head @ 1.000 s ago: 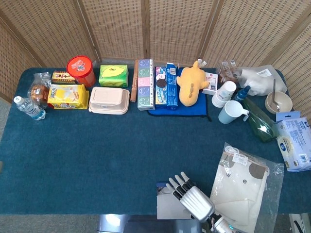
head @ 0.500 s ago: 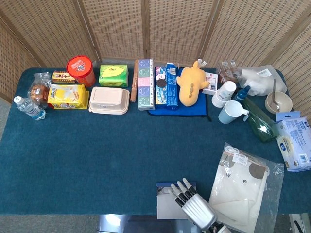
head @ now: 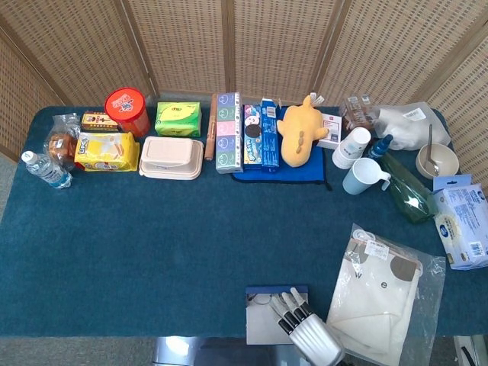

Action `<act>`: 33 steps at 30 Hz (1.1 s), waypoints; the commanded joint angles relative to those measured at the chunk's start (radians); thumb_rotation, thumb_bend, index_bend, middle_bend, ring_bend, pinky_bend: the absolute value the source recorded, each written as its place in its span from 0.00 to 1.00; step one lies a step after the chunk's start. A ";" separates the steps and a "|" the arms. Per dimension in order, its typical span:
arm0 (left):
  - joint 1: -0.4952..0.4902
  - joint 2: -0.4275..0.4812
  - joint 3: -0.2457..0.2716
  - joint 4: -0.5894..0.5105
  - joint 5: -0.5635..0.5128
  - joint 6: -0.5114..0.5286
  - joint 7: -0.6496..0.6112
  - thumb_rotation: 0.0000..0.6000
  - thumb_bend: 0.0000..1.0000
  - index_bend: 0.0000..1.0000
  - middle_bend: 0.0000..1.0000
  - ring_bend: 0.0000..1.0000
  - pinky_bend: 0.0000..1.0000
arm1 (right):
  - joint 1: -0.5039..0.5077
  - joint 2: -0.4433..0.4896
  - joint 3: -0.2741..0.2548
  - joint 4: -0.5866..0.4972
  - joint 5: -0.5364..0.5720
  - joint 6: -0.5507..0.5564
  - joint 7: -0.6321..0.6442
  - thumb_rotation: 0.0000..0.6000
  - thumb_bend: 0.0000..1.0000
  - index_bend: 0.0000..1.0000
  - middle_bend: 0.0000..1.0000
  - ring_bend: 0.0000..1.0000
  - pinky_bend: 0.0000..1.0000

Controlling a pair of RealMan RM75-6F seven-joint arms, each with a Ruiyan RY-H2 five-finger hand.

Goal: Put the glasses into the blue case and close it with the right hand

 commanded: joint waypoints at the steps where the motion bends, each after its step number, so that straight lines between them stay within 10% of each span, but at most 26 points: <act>1: 0.002 0.003 0.002 -0.002 0.003 0.004 -0.001 1.00 0.36 0.16 0.20 0.14 0.21 | -0.009 -0.008 0.000 0.017 -0.013 0.002 0.015 0.68 0.26 0.00 0.00 0.00 0.08; 33: 0.034 0.050 0.006 -0.039 0.030 0.063 0.023 1.00 0.35 0.16 0.20 0.14 0.21 | -0.018 -0.095 0.044 0.220 -0.129 -0.005 0.219 0.68 0.26 0.00 0.00 0.00 0.07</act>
